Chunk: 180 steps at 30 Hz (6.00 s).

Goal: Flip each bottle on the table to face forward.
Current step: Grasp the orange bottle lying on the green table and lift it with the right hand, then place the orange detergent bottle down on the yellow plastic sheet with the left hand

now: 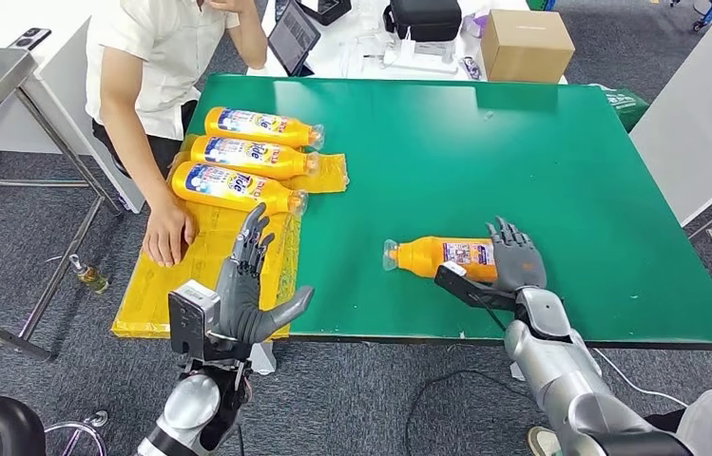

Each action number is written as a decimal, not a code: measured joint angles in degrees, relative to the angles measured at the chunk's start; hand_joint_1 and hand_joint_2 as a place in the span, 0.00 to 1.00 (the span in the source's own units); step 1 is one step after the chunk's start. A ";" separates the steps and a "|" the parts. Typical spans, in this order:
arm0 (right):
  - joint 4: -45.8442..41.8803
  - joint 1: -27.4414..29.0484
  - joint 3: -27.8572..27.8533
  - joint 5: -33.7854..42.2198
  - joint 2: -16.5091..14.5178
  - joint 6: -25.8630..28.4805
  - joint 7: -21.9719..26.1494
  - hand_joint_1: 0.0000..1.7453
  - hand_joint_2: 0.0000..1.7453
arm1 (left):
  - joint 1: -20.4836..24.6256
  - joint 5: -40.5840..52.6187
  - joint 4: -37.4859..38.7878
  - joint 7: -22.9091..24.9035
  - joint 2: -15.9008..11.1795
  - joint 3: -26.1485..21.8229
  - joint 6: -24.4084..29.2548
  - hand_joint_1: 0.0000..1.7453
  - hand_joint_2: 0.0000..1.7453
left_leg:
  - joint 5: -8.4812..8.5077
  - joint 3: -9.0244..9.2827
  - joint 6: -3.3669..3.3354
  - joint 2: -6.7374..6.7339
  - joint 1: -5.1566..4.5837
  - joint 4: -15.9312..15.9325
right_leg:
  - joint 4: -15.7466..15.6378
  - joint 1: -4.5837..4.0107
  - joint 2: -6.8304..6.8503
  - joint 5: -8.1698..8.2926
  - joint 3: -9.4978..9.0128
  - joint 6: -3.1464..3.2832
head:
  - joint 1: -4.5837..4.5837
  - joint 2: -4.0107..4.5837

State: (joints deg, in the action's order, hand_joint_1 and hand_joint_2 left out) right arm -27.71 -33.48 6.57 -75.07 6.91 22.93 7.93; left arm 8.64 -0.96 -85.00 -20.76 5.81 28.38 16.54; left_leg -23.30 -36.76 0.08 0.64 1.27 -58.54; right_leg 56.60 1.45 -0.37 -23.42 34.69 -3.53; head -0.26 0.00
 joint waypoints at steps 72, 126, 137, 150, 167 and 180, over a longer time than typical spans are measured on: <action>-34.16 16.69 21.81 57.27 -8.45 -24.83 20.34 0.87 1.00 | 2.43 -14.88 11.38 0.94 5.05 2.95 -1.85 0.00 1.00 | -0.07 -0.23 0.06 -0.04 0.06 0.01 | 0.03 -0.07 -0.10 -0.01 0.21 0.01 | 0.00 0.00; -33.34 17.32 30.09 43.04 -10.09 -1.75 19.34 0.00 1.00 | 3.86 -6.70 12.58 -0.96 3.33 2.91 4.70 1.00 1.00 | -0.06 -0.28 0.07 -0.06 0.07 0.01 | 0.04 -0.07 -0.10 -0.01 0.27 0.02 | 0.00 0.00; -33.57 20.81 26.64 37.31 -11.08 16.69 20.63 0.00 1.00 | 2.31 -5.99 8.26 4.78 -1.92 -6.53 -4.28 1.00 1.00 | -0.05 -0.28 0.08 -0.05 0.10 0.02 | 0.05 -0.08 -0.10 -0.02 0.29 0.03 | -0.02 0.00; -35.33 21.81 19.30 35.30 -15.03 16.72 25.35 0.00 1.00 | 12.07 40.25 16.29 15.40 -6.56 -6.70 5.54 1.00 1.00 | 0.03 -0.24 0.15 -0.09 0.13 0.02 | 0.07 -0.10 -0.12 0.03 0.31 0.05 | -0.01 0.00; -38.38 22.42 18.43 42.87 -16.36 14.31 26.99 0.00 1.00 | 32.44 56.88 48.01 21.11 -2.16 1.79 -16.09 1.00 1.00 | 0.05 -0.28 0.12 -0.06 0.11 0.01 | 0.07 -0.09 -0.11 0.03 0.31 0.03 | -0.01 0.00; -38.35 23.89 18.61 43.40 -16.32 14.05 27.44 0.00 1.00 | 33.97 57.11 54.72 22.10 0.64 2.49 -10.66 0.00 1.00 | 0.05 -0.25 0.12 -0.06 0.11 0.01 | 0.07 -0.09 -0.11 0.03 0.26 0.03 | -0.02 0.00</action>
State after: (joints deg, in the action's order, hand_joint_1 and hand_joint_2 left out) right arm -66.06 -9.59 25.18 -31.67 -9.41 36.98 35.38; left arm 42.61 56.16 -30.28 1.34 6.45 30.87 5.88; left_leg -23.25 -37.01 0.20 0.58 1.38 -58.53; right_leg 56.67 1.36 -0.48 -23.39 34.95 -3.50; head -0.28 0.00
